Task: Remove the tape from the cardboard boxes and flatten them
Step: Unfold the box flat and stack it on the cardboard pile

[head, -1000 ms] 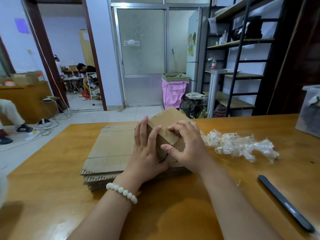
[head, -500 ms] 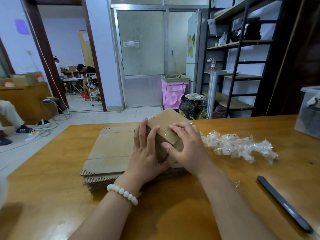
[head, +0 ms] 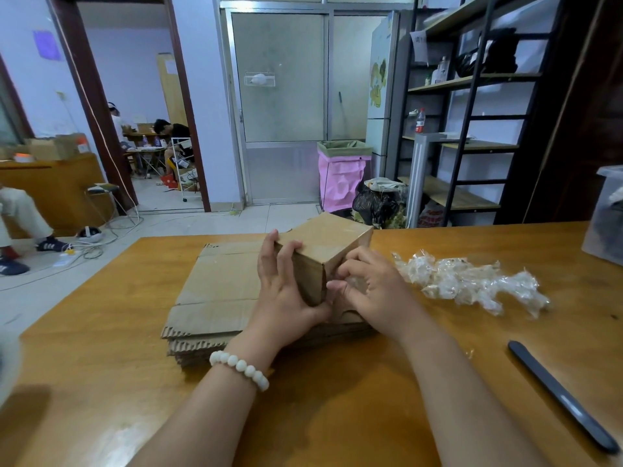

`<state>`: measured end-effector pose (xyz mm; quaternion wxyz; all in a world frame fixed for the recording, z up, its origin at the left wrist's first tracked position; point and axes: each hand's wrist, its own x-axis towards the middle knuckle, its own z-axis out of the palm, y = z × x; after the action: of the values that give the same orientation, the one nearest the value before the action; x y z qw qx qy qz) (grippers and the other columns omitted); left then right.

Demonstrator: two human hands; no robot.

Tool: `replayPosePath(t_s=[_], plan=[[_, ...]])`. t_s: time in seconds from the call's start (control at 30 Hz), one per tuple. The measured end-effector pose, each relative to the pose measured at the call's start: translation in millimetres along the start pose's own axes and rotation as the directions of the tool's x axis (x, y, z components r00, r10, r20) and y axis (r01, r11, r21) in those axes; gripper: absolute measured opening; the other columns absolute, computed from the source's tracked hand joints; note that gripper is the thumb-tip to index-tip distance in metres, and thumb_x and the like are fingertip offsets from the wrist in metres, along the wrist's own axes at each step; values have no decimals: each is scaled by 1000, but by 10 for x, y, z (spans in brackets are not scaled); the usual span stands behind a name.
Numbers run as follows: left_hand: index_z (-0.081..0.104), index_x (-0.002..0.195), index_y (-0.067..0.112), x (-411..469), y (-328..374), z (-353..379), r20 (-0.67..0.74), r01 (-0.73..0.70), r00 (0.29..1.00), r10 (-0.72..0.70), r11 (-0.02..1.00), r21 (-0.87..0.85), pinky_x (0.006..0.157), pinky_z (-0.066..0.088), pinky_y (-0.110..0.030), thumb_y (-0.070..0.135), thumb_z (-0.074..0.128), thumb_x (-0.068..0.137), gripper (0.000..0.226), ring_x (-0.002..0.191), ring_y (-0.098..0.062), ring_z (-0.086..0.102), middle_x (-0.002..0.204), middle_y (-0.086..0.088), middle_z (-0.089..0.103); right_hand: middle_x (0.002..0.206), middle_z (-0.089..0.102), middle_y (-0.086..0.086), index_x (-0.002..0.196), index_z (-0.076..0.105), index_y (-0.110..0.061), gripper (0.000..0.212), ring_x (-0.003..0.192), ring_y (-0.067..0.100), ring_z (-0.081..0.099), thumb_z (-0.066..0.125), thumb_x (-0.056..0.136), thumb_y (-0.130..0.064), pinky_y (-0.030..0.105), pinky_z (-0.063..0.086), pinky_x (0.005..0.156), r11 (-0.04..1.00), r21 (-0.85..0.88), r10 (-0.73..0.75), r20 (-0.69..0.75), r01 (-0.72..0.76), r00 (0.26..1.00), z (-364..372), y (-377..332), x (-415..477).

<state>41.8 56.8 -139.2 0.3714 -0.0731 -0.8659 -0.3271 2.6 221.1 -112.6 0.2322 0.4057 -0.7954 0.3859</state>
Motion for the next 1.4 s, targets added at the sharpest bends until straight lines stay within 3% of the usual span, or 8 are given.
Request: replayPosePath(t_s=[0.17,0.4,0.57,0.73,0.83,1.0,1.13,1.4], plan=[[20,120,35,32,-33,-53,3,31,1000,-31,996,-79,111,27,-27,54,62,50,83,134,-7,15,131,21,5,80,53,-10,73,51,-25,25,78,3,48,59,92,-12,11,38,70,982,166,80,73,-91,994,-32,-13,2],[22,120,30,29,-69,-47,64,16,998,-10,995,-100,99,18,2,30,83,57,88,114,13,14,135,12,4,63,48,-11,66,50,-21,14,58,2,43,57,78,-21,14,35,56,928,324,209,-44,-184,977,54,-103,-12],[20,117,42,5,-57,-21,54,-1,999,5,996,-87,114,33,-37,47,78,57,84,134,-3,11,142,12,2,78,55,-11,83,51,-35,20,75,10,51,64,75,-49,26,44,66,905,367,224,14,-213,975,73,-60,-32],[16,118,39,22,-69,-32,73,-22,997,27,998,-62,114,33,-42,30,88,60,93,130,2,10,139,15,3,77,55,-11,75,52,-35,26,70,1,49,69,85,-18,18,39,65,958,260,140,-57,-121,988,77,37,7],[17,119,34,31,-34,-36,102,16,995,-9,997,-70,116,30,-36,21,90,61,93,123,10,8,142,9,2,92,50,-10,85,58,-15,4,84,-2,48,60,88,-17,11,42,77,991,128,0,-201,26,980,135,11,-23],[18,122,31,8,-12,-31,108,18,994,-12,998,-61,115,31,-37,30,87,62,91,126,6,6,141,13,-1,89,60,12,80,60,-1,14,89,24,57,52,82,-13,11,37,89,981,-145,-171,-358,126,918,178,-60,10],[16,114,44,5,31,-6,81,14,997,-10,999,-51,114,33,-39,54,70,55,81,137,-5,4,134,24,-1,80,57,11,73,57,-2,14,84,27,61,50,79,-13,7,36,81,995,-55,-94,-379,79,921,188,-89,33],[19,125,29,-15,51,35,55,43,998,-40,998,-53,110,37,-45,44,79,60,90,141,-27,8,134,24,0,88,58,4,76,55,-6,12,90,-5,54,54,76,-18,6,41,78,970,234,147,-364,-62,920,186,-69,16]])
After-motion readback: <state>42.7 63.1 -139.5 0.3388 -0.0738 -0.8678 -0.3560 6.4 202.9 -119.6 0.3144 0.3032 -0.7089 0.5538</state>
